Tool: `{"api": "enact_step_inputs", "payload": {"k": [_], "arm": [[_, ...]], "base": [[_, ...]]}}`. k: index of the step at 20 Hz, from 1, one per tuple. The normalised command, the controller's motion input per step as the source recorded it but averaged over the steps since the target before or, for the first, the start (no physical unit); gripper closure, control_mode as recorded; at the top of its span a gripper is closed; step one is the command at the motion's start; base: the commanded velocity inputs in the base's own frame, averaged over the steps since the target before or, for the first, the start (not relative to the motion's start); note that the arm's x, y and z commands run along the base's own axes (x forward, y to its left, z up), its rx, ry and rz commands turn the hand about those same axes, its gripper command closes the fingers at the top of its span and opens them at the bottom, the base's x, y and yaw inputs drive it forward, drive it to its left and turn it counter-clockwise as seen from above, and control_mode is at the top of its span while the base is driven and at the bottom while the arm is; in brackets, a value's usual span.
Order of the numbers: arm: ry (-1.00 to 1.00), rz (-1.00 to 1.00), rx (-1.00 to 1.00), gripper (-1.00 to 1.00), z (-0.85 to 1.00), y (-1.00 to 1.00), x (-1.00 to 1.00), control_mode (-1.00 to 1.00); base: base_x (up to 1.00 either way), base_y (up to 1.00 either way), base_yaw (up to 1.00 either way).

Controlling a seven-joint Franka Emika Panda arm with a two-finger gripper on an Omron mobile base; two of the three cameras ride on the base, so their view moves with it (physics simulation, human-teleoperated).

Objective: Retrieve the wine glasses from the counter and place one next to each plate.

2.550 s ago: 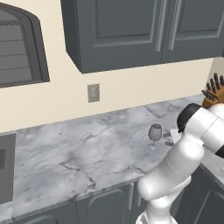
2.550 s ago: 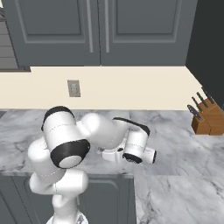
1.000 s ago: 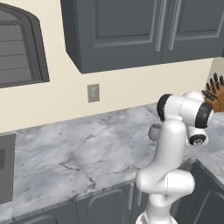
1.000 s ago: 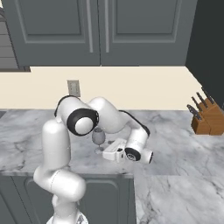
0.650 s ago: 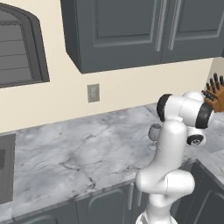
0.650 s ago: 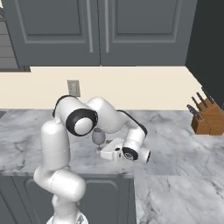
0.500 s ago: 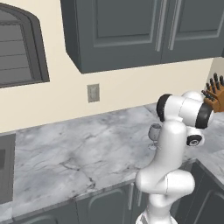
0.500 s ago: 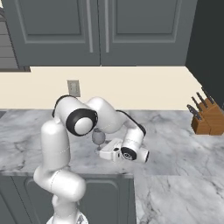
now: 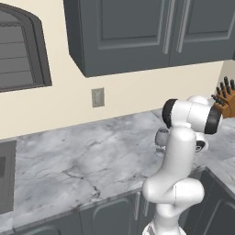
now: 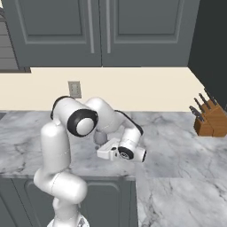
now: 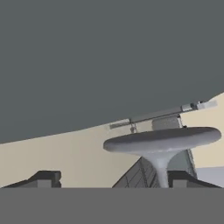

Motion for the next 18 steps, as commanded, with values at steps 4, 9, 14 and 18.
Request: {"api": "enact_step_inputs", "payload": {"k": [4,9,14,18], "arm": [[-0.09,0.02,0.0,1.0,0.24,0.0,-0.23,-1.0],[-0.28,0.16,-0.02,1.0,0.96,0.14,-0.43,-1.0],[-0.16,0.18,0.0,1.0,1.0,0.11,-0.66,-1.0],[-0.11,0.18,0.0,1.0,1.0,0.23,-0.86,-1.0]], "base": [[0.0,0.0,0.0],[0.0,0.0,0.0],[0.0,0.0,0.0],[0.0,0.0,0.0]]}}
